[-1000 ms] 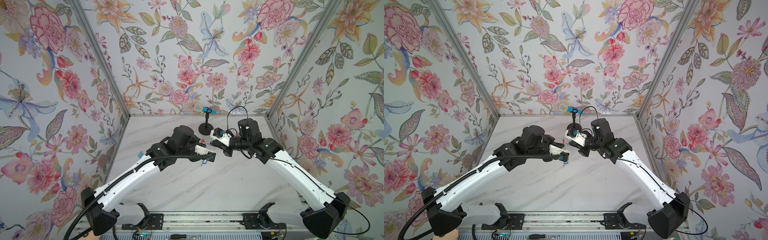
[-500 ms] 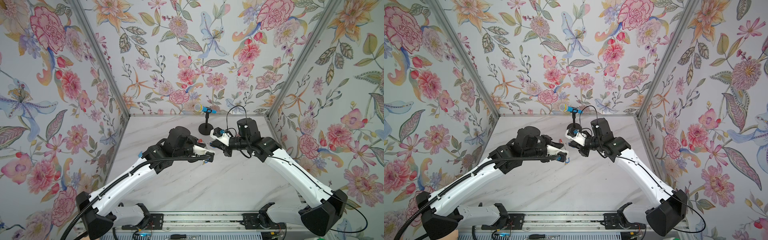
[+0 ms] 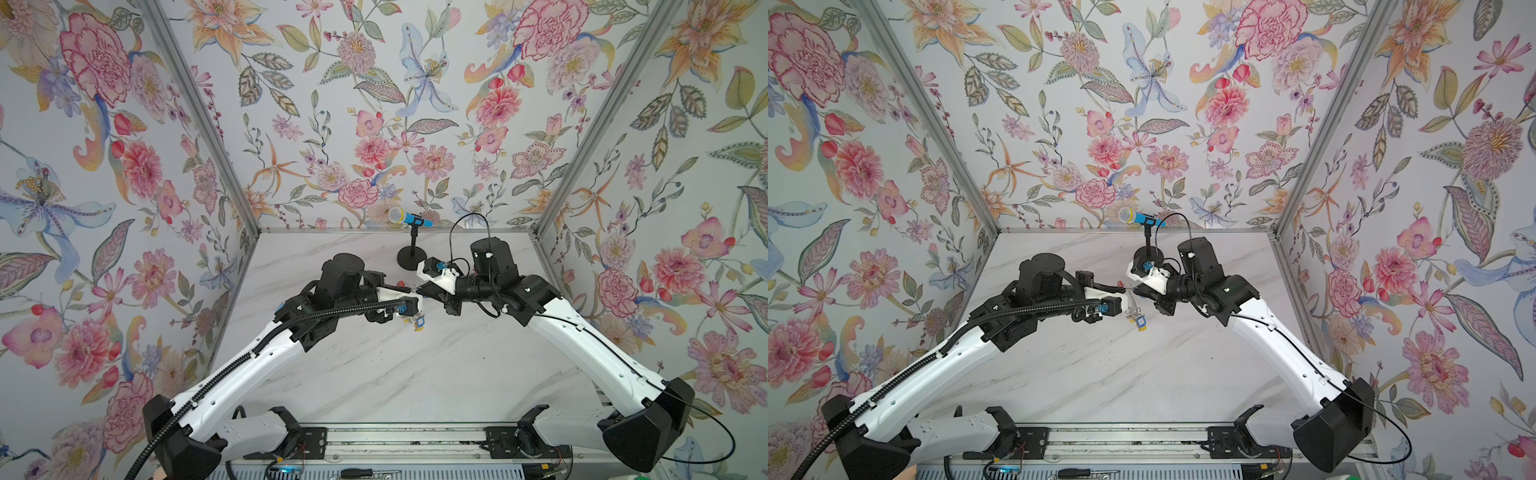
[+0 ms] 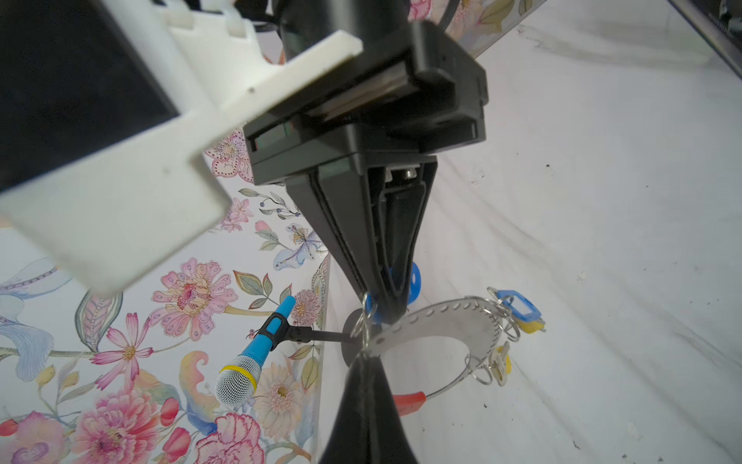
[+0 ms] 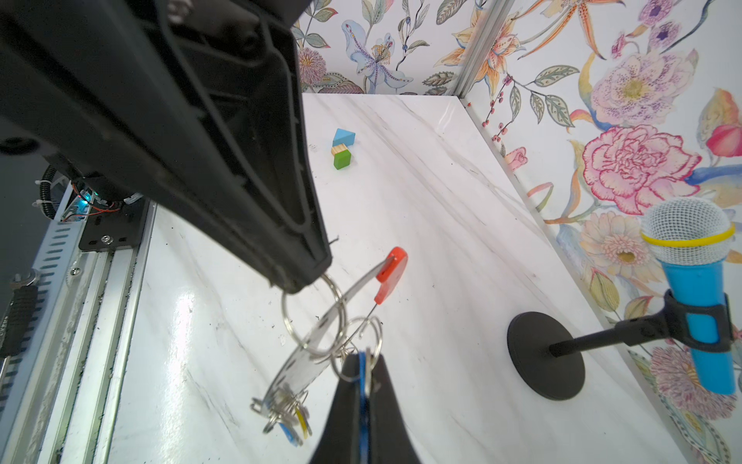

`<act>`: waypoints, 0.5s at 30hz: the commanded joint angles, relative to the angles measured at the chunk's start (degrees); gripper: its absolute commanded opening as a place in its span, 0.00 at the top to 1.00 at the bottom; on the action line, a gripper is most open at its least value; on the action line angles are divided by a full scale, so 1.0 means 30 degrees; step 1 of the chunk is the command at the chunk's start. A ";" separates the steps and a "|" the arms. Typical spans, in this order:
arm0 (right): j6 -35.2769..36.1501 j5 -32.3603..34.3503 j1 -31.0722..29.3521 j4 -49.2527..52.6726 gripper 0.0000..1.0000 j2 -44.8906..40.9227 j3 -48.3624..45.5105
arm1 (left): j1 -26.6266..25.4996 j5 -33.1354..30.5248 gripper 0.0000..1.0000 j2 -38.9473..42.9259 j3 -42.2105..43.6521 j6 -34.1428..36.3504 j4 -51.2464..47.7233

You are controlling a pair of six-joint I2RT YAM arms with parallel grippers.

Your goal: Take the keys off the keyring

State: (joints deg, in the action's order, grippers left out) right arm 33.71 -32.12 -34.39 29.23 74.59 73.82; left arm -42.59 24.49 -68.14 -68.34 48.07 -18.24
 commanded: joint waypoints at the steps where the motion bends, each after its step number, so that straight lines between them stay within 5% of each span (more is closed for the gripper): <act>1: -0.0369 0.0131 -0.0122 -0.0250 1.00 -0.0509 -0.0230 | 0.0295 0.2241 1.00 0.0492 0.0399 -0.1936 0.1974; 15: -0.0783 0.0130 -0.0112 -0.2038 1.00 -0.2646 -0.1502 | 0.1975 0.5013 1.00 0.0400 0.2809 -0.8268 0.5354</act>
State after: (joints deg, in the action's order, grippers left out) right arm 32.40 -31.48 -34.92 24.88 67.64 70.26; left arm -37.76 36.29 -67.79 -61.08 29.65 -6.44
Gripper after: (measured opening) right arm 0.050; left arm 0.050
